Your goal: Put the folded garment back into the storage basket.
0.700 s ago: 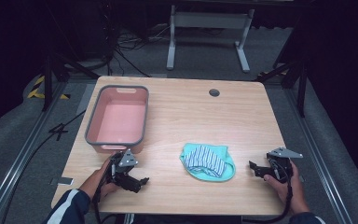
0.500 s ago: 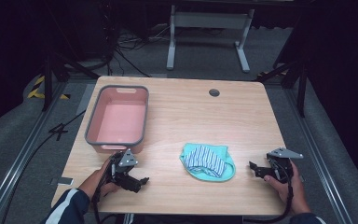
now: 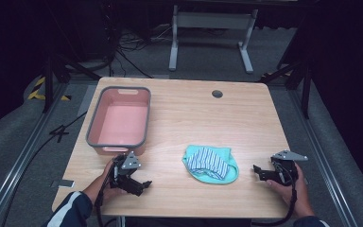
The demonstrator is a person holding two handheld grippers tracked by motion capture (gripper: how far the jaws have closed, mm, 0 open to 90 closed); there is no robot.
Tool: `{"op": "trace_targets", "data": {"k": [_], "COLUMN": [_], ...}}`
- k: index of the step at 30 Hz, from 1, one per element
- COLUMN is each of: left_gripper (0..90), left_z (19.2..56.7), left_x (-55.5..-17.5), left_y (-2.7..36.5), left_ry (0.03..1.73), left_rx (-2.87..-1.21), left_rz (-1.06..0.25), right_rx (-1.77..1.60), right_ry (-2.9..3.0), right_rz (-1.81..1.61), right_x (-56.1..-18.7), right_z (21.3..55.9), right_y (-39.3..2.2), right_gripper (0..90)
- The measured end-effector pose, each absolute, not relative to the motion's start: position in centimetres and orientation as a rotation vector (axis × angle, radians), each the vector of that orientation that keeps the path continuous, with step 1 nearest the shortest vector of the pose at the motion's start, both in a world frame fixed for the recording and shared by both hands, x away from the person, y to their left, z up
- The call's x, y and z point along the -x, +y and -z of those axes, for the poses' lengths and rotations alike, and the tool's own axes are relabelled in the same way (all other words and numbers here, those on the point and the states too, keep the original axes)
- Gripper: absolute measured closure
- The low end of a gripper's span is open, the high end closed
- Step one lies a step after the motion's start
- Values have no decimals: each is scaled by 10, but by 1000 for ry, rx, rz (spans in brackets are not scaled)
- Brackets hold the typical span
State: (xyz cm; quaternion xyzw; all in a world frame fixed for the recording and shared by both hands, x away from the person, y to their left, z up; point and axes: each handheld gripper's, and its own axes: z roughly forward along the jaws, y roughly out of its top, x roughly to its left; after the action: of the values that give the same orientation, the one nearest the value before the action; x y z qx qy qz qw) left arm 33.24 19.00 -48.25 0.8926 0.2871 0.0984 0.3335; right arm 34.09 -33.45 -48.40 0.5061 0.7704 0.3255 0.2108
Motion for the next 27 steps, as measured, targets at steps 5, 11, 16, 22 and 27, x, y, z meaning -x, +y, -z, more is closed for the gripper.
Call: {"op": "trace_targets", "data": {"k": [5,11,16,22,27], "left_gripper": [103,249,336,357,370], "left_z": [478,473,472,463,456], "left_x": [-333,-337,-349,-365,-381], "left_y": [188,171,139,108,84], "left_ry": [729,701,722,708,681], "left_rx": [-2371,-2373,-2375,-2313,-2265], "left_rz": [-245,-272,-236,-259,-294], "right_rx": [-1381,-1333,-1248,-1198,-1164], "right_ry": [2166,2194,2258,2285,2310], "right_rz": [-905,-992,-1032,-1040,-1030], "right_x": [-342,-339,-342,-347,-354], "right_z": [481,473,465,461,462], "right_y": [-328,-319,-295,-275,-261], "right_gripper": [255,303,373,408,422]}}
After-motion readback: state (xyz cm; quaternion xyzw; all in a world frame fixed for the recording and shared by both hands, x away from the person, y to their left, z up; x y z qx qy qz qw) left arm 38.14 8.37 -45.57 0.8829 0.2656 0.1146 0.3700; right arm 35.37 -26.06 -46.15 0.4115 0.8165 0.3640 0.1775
